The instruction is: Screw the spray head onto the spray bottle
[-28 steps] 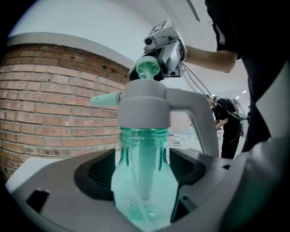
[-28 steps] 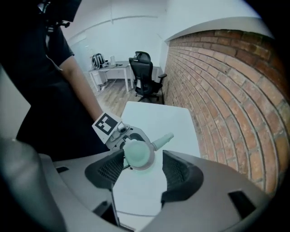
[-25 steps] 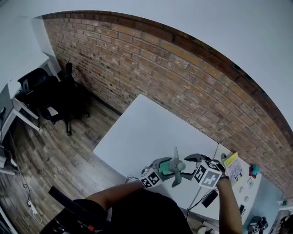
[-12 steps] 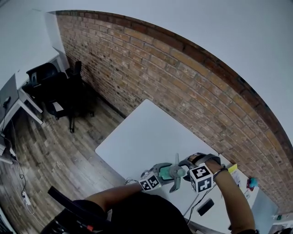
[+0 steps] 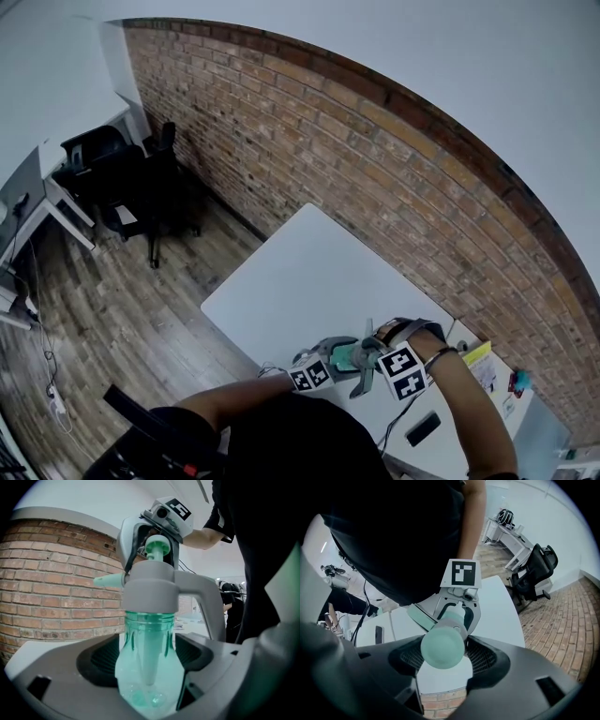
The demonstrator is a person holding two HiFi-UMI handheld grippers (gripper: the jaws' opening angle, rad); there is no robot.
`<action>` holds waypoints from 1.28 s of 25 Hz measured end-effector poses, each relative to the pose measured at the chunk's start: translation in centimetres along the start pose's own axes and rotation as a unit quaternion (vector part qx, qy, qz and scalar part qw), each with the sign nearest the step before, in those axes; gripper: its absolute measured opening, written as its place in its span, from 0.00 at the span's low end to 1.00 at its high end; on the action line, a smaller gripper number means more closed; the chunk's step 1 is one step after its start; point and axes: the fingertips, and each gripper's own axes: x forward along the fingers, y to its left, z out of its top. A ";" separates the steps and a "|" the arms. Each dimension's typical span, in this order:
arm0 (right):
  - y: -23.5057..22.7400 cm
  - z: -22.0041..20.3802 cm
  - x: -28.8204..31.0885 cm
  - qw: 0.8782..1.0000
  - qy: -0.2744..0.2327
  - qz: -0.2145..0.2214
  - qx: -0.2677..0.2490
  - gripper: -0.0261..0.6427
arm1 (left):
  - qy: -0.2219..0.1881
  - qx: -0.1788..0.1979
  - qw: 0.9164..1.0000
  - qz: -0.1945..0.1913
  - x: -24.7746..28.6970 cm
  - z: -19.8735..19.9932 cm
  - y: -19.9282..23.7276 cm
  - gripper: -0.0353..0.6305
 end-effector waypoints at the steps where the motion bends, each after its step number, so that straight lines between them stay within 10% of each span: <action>1: -0.1 0.0 0.1 1.000 0.001 -0.002 0.001 0.44 | 0.002 -0.001 1.000 -0.002 0.0 0.0 0.0 0.59; 21: 0.2 0.8 0.1 0.998 -0.024 0.013 0.058 0.43 | -0.002 0.000 1.000 0.002 -0.3 -0.1 -0.3 0.59; 32: -0.3 0.5 0.4 0.979 -0.048 0.025 0.197 0.43 | -0.009 0.004 1.000 0.007 -0.3 0.0 -0.3 0.59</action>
